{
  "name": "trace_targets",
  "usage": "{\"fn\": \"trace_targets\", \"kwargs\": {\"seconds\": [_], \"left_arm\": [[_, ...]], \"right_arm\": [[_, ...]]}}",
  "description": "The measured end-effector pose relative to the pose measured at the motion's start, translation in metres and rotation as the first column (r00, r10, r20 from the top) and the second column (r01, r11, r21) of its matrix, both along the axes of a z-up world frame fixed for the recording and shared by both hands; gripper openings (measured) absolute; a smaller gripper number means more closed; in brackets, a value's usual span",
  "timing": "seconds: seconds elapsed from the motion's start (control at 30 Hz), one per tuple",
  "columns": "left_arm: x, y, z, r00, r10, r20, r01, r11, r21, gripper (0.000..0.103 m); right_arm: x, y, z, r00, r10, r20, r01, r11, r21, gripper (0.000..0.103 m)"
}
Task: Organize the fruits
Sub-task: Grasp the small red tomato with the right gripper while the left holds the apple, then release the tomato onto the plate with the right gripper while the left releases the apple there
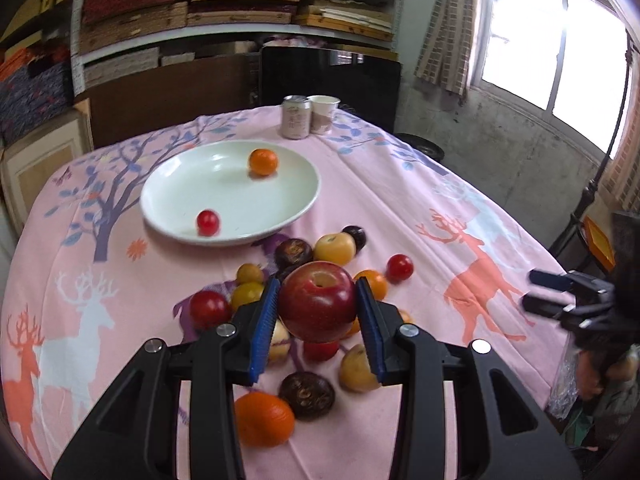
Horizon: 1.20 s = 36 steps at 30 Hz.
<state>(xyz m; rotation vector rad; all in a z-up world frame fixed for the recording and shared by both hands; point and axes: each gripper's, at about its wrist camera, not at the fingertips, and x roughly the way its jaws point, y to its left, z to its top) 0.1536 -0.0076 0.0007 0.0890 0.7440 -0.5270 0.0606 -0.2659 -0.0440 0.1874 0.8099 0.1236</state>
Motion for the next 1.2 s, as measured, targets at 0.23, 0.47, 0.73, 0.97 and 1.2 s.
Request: {"fn": "trace_targets", "kwargs": {"seconds": [0.23,0.47,0.73,0.97,1.2], "left_arm": [[-0.001,0.031,-0.013,0.983,0.175,-0.047,-0.175,0.985,0.008,0.038],[-0.007,0.035,-0.012,0.961,0.269,-0.066,-0.27,0.963,-0.01,0.038],[0.007,0.022,-0.008,0.961,0.266,-0.072,-0.266,0.964,0.002,0.038],[0.057,0.025,0.001,0.959,0.278,-0.059,-0.278,0.961,0.013,0.038],[0.128,0.03,0.007,0.941,0.336,-0.029,-0.335,0.942,0.025,0.038]], "right_arm": [[0.082,0.041,-0.015,0.979,0.194,-0.069,-0.199,0.977,-0.072,0.053],[0.108,0.035,-0.016,0.958,0.271,-0.088,-0.279,0.956,-0.094,0.043],[0.126,0.041,-0.033,0.943,0.304,-0.133,-0.314,0.947,-0.062,0.03],[0.136,0.029,0.002,0.962,0.266,-0.054,-0.267,0.964,-0.012,0.029],[0.195,0.044,0.049,0.969,0.243,0.043,-0.243,0.97,-0.006,0.029]]}}
